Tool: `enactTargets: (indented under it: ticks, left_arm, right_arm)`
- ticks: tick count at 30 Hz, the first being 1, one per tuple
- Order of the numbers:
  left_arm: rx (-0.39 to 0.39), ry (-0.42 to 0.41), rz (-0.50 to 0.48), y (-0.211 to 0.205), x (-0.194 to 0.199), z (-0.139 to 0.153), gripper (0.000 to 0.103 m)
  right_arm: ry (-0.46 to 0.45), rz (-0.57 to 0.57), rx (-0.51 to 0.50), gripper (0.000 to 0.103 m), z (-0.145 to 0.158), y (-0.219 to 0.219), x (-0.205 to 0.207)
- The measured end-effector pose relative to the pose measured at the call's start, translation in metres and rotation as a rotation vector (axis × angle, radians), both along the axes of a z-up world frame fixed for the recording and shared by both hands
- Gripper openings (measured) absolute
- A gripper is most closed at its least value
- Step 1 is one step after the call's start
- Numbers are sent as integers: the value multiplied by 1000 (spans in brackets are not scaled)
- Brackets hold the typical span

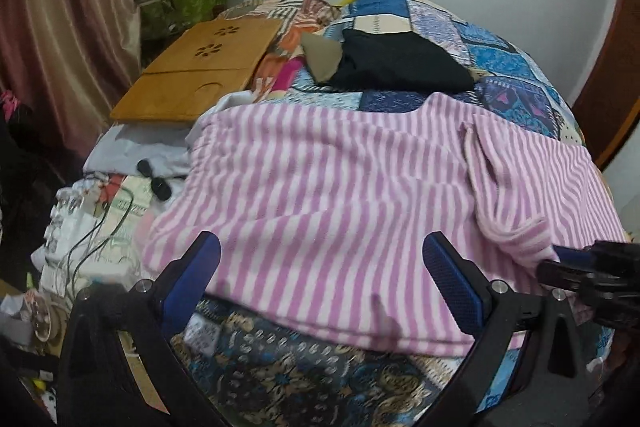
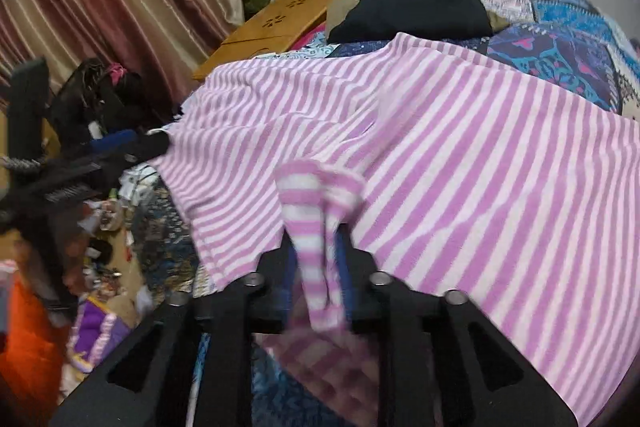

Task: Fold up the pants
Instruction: 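Release the leg with the right tool onto the folded pants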

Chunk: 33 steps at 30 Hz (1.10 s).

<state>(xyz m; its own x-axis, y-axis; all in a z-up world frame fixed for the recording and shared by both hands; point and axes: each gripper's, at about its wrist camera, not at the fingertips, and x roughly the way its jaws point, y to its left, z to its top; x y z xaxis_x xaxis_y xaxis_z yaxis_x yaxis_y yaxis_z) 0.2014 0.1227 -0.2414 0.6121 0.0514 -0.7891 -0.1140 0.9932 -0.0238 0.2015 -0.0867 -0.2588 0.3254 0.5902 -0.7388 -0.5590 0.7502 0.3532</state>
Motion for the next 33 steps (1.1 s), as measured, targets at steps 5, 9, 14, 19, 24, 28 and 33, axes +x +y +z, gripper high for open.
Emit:
enactTargets:
  ticks: [5,9,14,19,24,28,33]
  left_arm:
    - [-52,-25,-62,-22,19,7,103]
    - [-112,-21,-134,-49,33,8,103]
    - [-78,52,-229,-96,48,-17,103]
    - [58,106,-276,-115,33,-56,103]
    - [-9,133,-241,-93,18,-59,103]
    - [21,127,-233,-93,6,-60,103]
    - [71,104,-233,-91,-13,-55,103]
  right_arm:
    - [-91,9,-49,38,33,-14,-7]
    - [-170,-65,-125,38,40,-49,-6]
    - [-120,-175,-206,38,14,-87,4]
    - [-74,-170,-196,38,-12,-116,-12]
    - [-84,-173,-187,38,-14,-130,-32]
    - [-98,-177,-184,36,-12,-143,-45]
    - [-101,-188,-190,36,-12,-153,-55]
